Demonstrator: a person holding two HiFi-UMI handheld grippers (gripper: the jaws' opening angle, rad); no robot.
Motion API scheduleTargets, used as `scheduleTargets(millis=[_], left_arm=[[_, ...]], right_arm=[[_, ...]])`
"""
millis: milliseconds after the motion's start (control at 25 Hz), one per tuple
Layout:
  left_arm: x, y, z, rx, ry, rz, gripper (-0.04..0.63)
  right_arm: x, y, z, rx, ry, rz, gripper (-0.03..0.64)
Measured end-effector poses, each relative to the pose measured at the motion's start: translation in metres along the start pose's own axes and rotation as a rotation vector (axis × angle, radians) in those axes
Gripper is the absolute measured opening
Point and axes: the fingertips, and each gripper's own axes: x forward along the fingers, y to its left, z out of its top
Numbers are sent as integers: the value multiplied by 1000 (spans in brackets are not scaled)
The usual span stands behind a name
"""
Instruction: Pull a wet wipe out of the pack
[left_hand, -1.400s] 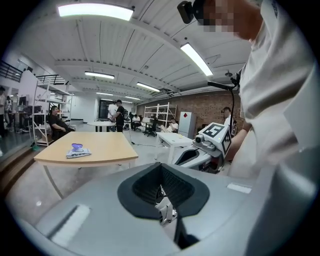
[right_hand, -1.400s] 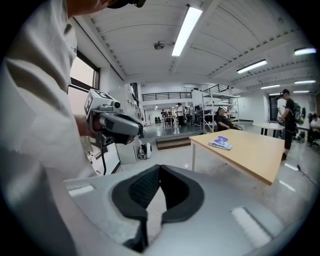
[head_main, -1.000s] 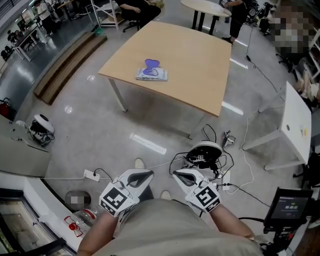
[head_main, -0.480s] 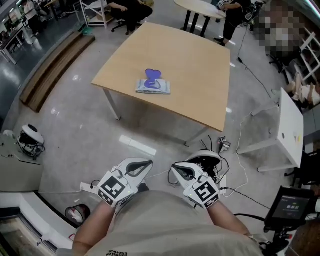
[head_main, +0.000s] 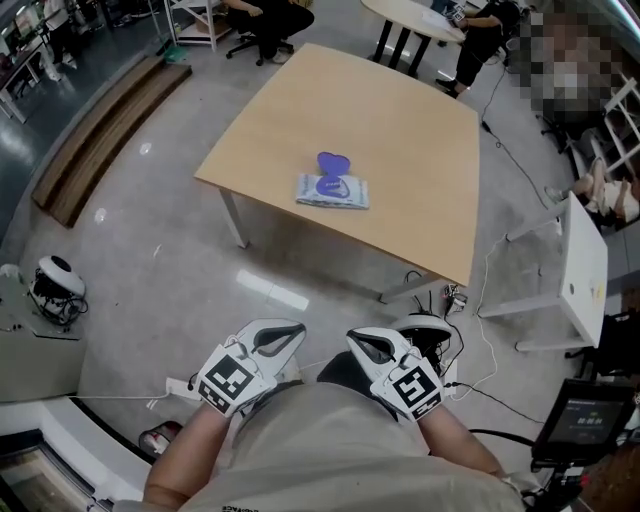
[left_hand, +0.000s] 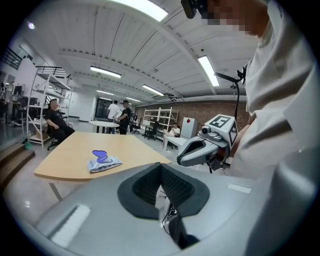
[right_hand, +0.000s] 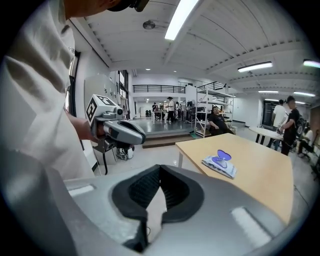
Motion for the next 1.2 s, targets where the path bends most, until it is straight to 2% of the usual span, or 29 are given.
scheduleTargets(millis=[280,480,880,1040,1200], left_arm=[[16,41,6,-4,-26,-5,6],[36,75,12,-14,-1,19,6],[121,159,50,-18,62,71,6],[159,191,59,3,70,94,6],[190,224,55,-11,89,124,6]], right_arm=[[34,-28,10,-1,11,-1,2],[58,-64,15,-2,8,25,2],[92,-190,28,-32,-4,57,2],[101,-234,20,-44,4,63,3],[112,-274,6,-45,36,39,3]])
